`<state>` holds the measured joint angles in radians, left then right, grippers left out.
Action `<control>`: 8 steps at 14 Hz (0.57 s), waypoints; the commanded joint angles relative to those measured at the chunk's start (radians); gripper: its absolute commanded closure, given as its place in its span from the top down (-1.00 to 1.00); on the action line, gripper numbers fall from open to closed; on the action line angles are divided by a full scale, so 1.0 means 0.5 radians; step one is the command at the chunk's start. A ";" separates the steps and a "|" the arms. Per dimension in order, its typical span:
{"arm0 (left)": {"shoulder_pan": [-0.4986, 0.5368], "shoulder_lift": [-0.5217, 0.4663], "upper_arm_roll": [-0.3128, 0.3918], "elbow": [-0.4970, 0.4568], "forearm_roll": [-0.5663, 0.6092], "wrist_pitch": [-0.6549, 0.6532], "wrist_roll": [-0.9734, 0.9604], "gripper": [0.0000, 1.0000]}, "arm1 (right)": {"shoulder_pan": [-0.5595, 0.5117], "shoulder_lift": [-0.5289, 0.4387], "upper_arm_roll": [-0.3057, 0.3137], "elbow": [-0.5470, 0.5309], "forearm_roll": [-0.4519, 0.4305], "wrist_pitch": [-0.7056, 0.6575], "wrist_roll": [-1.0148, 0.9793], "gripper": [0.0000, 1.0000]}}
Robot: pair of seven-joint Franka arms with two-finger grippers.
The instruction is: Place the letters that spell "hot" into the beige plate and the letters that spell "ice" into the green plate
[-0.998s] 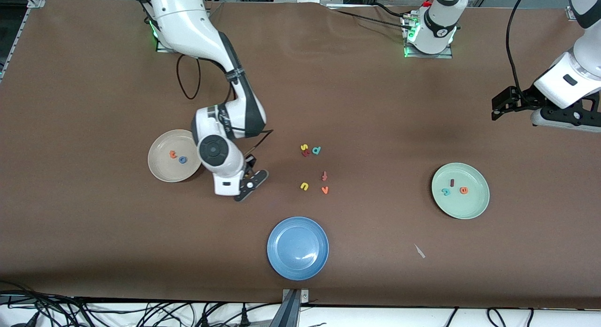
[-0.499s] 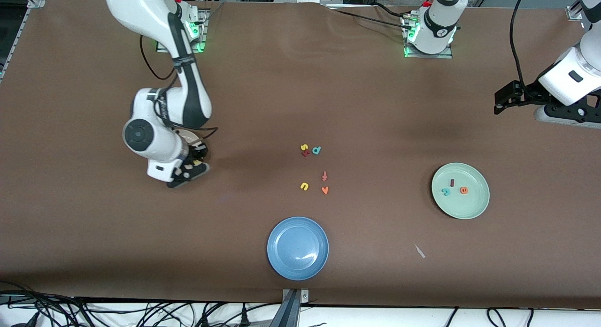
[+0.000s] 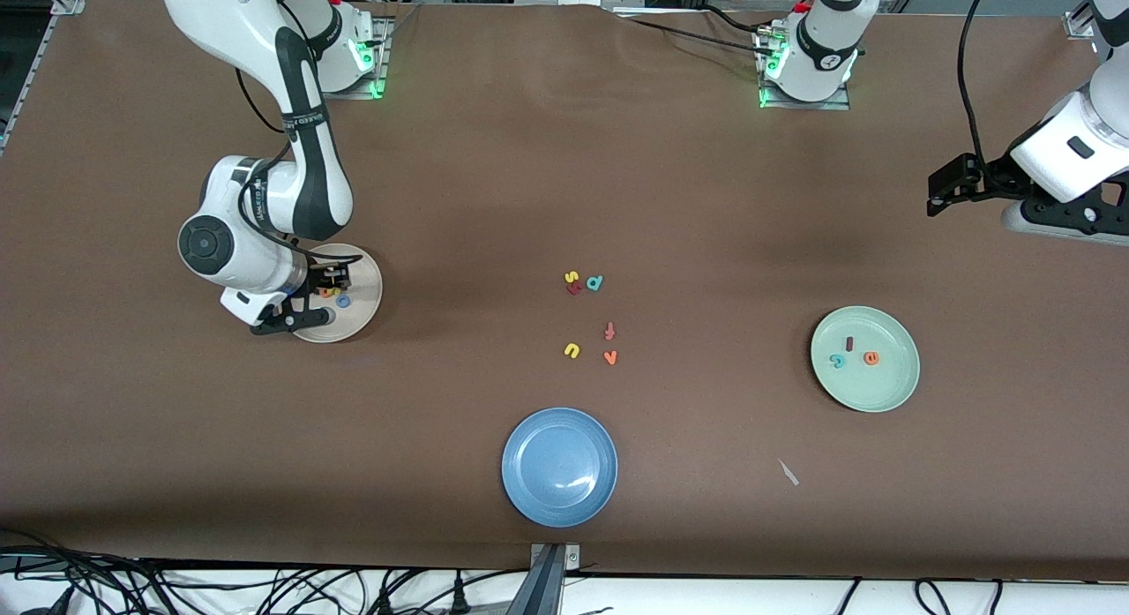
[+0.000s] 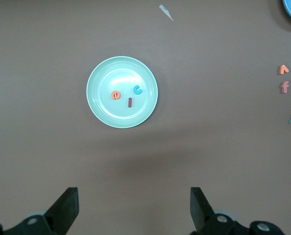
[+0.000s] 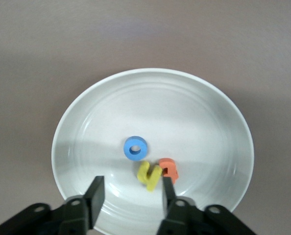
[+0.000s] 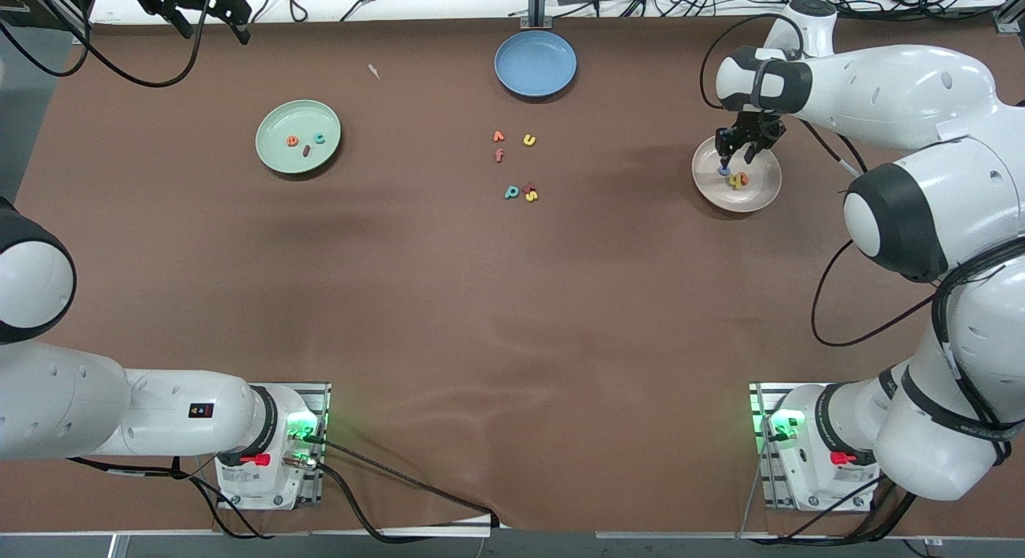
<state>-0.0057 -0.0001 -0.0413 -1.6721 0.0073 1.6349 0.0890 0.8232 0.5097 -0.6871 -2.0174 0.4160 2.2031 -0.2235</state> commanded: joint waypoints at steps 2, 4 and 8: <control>-0.016 0.028 0.000 0.068 -0.009 -0.051 -0.012 1.00 | 0.010 0.014 0.021 0.199 -0.010 -0.162 0.662 1.00; -0.016 0.028 0.003 0.068 -0.008 -0.051 -0.012 1.00 | 0.010 0.076 0.021 0.374 -0.010 -0.322 0.848 1.00; -0.010 0.031 0.006 0.071 -0.008 -0.058 0.003 1.00 | -0.023 0.085 0.012 0.461 -0.007 -0.409 0.941 1.00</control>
<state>-0.0095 -0.0001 -0.0417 -1.6695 0.0073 1.6314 0.0887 0.8267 0.5299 -0.6776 -1.8202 0.4160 2.0296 0.2262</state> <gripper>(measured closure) 0.000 0.000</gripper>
